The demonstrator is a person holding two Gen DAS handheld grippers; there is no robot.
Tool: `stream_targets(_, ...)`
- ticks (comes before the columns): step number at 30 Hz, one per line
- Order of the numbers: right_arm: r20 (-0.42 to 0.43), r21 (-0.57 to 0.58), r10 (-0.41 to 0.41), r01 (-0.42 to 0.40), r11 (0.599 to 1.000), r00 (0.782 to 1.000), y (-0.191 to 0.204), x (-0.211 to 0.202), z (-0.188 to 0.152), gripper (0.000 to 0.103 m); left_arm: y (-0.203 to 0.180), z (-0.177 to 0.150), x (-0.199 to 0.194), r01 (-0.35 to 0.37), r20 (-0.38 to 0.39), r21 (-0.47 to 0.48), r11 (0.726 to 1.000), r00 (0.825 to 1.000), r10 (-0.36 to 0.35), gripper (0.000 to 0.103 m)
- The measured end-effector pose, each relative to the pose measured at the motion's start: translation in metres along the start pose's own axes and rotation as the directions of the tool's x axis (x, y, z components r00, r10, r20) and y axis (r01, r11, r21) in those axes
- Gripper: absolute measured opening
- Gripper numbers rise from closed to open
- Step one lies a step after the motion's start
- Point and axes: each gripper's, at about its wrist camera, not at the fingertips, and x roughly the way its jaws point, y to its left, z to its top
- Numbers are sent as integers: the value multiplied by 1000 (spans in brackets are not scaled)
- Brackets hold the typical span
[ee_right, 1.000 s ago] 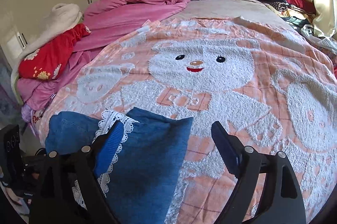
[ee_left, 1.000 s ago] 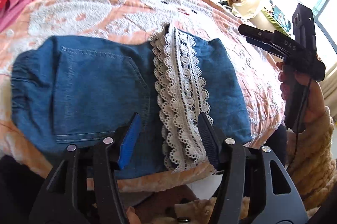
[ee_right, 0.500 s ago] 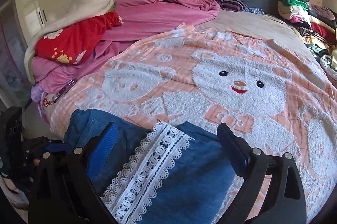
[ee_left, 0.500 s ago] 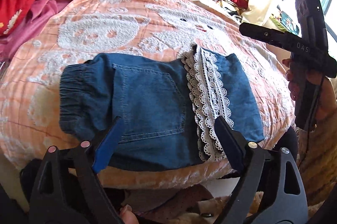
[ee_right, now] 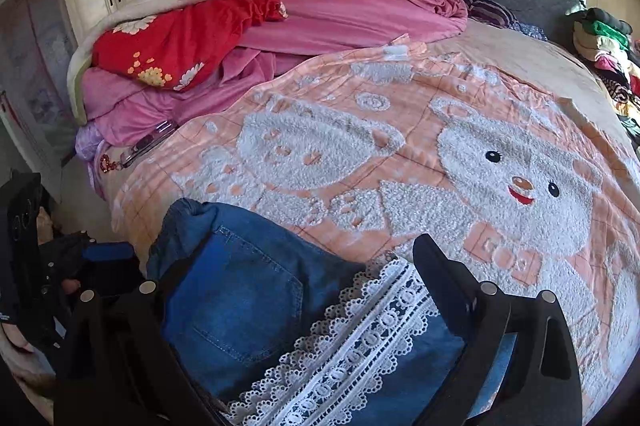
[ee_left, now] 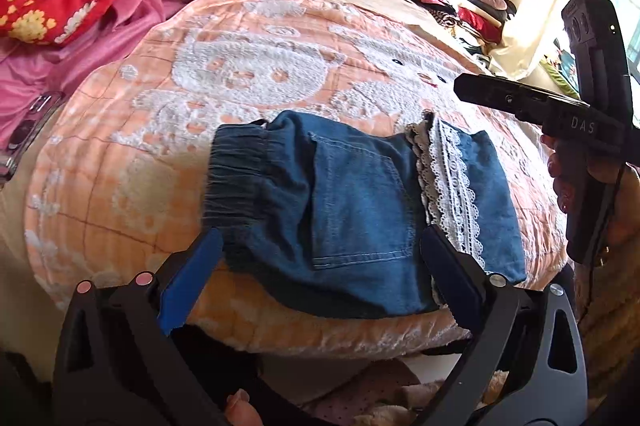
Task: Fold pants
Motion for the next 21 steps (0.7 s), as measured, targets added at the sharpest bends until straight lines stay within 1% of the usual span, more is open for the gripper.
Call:
stream_targets(5, -32, -57, 31, -33, 998, 999, 20, 16, 8, 95, 21, -7, 0, -22, -13, -55, 998, 1000, 21, 93)
stream_targets(8, -60, -81, 50, -55, 995, 997, 30, 30, 11, 95, 33, -11, 3, -17, -32, -93, 995, 999, 14, 93)
stream_targets(12, -102, -110, 85, -96, 989, 991, 42, 48, 14, 95, 45, -17, 9, 33, -52, -151, 988, 998, -41, 93)
stream_targets(15, -146, -136, 113, -133, 982, 983, 52, 64, 15, 95, 54, -23, 15, 71, -52, -225, 972, 995, -84, 93)
stream_targets(16, -159, -141, 124, -147, 979, 979, 55, 69, 15, 95, 56, -26, 18, 90, -54, -250, 964, 993, -106, 91)
stream_targets(17, -179, -144, 137, -163, 976, 974, 58, 75, 16, 95, 58, -27, 21, 108, -56, -266, 958, 990, -127, 84)
stream_targets(19, -204, -151, 161, -193, 969, 966, 62, 84, 16, 95, 59, -31, 28, 127, -68, -297, 946, 986, -154, 76)
stream_targets(20, -219, -157, 163, -200, 967, 962, 65, 90, 17, 95, 59, -32, 31, 141, -70, -310, 940, 983, -171, 70)
stream_targets(21, -231, -166, 163, -204, 965, 959, 67, 94, 17, 95, 59, -34, 34, 158, -72, -323, 933, 979, -190, 67)
